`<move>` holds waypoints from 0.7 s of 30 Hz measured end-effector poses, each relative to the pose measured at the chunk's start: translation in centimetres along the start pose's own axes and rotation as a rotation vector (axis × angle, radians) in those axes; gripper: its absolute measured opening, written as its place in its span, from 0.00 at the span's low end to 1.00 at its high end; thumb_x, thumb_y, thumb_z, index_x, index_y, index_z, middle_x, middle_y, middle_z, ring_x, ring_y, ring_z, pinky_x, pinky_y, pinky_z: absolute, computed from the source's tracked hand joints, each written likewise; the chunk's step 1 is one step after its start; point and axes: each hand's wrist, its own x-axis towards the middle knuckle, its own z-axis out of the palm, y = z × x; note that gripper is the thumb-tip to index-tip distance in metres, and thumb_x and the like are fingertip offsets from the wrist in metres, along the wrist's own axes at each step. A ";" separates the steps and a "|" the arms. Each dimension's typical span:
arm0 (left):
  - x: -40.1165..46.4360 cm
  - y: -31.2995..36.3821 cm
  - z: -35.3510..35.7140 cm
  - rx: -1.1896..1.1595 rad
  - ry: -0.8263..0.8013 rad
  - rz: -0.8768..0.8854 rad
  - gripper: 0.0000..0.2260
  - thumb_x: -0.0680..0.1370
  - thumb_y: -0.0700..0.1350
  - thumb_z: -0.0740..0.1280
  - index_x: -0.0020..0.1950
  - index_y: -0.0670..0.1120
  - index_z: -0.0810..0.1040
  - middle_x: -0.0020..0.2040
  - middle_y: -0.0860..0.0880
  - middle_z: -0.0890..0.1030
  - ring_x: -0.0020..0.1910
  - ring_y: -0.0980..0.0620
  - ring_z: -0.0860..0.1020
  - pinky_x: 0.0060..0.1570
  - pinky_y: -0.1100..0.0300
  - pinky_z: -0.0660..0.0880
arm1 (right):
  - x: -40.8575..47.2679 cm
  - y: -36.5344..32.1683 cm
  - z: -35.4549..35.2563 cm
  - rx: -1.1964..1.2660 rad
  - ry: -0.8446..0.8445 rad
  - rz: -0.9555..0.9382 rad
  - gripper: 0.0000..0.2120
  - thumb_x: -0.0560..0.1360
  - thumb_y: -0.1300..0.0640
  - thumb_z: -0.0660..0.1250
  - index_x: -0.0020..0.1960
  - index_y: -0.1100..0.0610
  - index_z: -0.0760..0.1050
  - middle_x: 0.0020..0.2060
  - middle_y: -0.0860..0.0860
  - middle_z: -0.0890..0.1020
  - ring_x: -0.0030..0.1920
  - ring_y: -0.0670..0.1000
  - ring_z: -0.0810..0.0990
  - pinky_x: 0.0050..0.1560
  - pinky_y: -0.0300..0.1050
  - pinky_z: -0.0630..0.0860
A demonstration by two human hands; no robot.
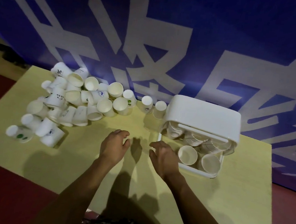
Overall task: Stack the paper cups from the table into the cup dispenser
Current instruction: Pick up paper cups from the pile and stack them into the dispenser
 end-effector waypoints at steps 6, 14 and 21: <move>5.8 -4.6 -2.3 0.006 0.019 -0.055 0.17 0.76 0.46 0.66 0.65 0.47 0.75 0.60 0.47 0.77 0.59 0.45 0.75 0.52 0.52 0.73 | 7.1 -3.6 1.0 -0.038 -0.017 0.090 0.15 0.76 0.57 0.64 0.62 0.54 0.77 0.59 0.52 0.80 0.57 0.56 0.78 0.54 0.50 0.77; 12.5 -9.5 -3.0 0.102 -0.067 -0.048 0.19 0.76 0.45 0.67 0.66 0.46 0.73 0.62 0.45 0.74 0.61 0.42 0.71 0.53 0.48 0.73 | 14.9 -4.6 2.2 -0.132 0.024 0.329 0.20 0.76 0.57 0.64 0.67 0.55 0.70 0.67 0.52 0.70 0.67 0.56 0.67 0.60 0.58 0.73; 15.3 -11.9 -2.3 0.044 -0.151 0.011 0.12 0.75 0.44 0.66 0.59 0.45 0.78 0.55 0.46 0.79 0.55 0.44 0.76 0.49 0.51 0.76 | 19.8 -2.7 4.0 -0.204 0.024 0.412 0.32 0.76 0.58 0.68 0.75 0.51 0.59 0.78 0.55 0.52 0.76 0.63 0.50 0.73 0.61 0.59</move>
